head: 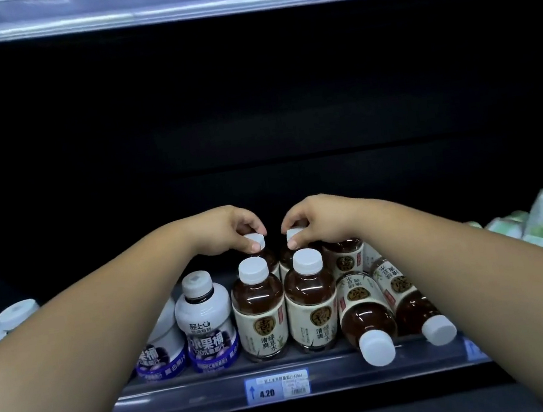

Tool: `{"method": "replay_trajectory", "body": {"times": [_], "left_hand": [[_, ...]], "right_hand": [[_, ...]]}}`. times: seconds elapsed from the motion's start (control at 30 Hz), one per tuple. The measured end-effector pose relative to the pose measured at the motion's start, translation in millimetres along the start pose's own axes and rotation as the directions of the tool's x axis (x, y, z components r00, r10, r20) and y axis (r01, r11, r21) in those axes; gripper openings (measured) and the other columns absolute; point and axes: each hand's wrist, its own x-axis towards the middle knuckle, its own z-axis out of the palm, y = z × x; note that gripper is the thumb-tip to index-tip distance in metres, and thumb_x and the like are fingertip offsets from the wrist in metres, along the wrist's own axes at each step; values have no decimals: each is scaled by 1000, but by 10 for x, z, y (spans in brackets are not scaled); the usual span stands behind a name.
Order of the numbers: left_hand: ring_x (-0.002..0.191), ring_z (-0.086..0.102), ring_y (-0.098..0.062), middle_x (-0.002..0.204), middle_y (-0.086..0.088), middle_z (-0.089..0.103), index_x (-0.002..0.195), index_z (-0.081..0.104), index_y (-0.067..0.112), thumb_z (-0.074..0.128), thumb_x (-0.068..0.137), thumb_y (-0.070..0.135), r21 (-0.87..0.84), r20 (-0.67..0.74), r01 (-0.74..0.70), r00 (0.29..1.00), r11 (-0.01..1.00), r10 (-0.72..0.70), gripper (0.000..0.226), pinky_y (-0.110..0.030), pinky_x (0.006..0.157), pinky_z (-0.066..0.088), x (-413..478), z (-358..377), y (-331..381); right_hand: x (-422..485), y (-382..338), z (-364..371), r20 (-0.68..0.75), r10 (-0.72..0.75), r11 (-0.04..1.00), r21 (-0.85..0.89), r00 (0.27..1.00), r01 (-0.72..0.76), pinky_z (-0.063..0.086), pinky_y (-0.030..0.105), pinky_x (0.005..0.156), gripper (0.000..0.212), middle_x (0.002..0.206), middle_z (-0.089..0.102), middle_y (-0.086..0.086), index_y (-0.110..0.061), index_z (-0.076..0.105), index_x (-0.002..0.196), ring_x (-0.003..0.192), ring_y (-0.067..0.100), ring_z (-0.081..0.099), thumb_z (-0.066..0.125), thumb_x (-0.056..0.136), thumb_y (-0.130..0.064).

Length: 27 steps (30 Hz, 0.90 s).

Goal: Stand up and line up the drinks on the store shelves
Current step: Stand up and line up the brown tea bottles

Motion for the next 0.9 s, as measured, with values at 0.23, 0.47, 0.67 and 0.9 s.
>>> {"method": "replay_trajectory", "body": {"times": [0.23,0.47,0.67,0.9], "left_hand": [[112,57,0,116,23,62,117,63,43,75,84,39,36,-156,-96,983,995,101,35,-26,96,47,-140,108,302],[105,52,14,116,25,62,112,65,45,79,76,45,114,-188,-304,928,946,321,38,-7,77,40,-352,551,912],[109,56,0,114,21,63,113,66,38,77,71,57,199,-219,-361,890,911,400,48,-33,96,47,-481,1111,1165],[122,46,-4,120,20,58,119,61,40,64,62,78,572,-51,-329,900,752,432,68,-57,115,-13,-653,1618,1182]], "right_hand": [[-472,200,-118,-98,13,993,118,995,-1,40,27,103,57,144,54,-12,-39,53,140,130,8,51,72,87,-48],[-1053,643,-56,-130,-23,992,120,991,38,45,33,107,51,124,61,-23,-40,62,131,118,-1,56,76,82,-49],[-1334,942,88,-58,-157,987,14,986,158,45,33,104,55,126,62,-19,-38,63,129,118,0,54,77,77,-54],[-1693,1033,468,-100,-103,991,-100,990,93,33,48,111,65,117,60,-25,-42,64,116,119,5,53,66,61,-75]]}}
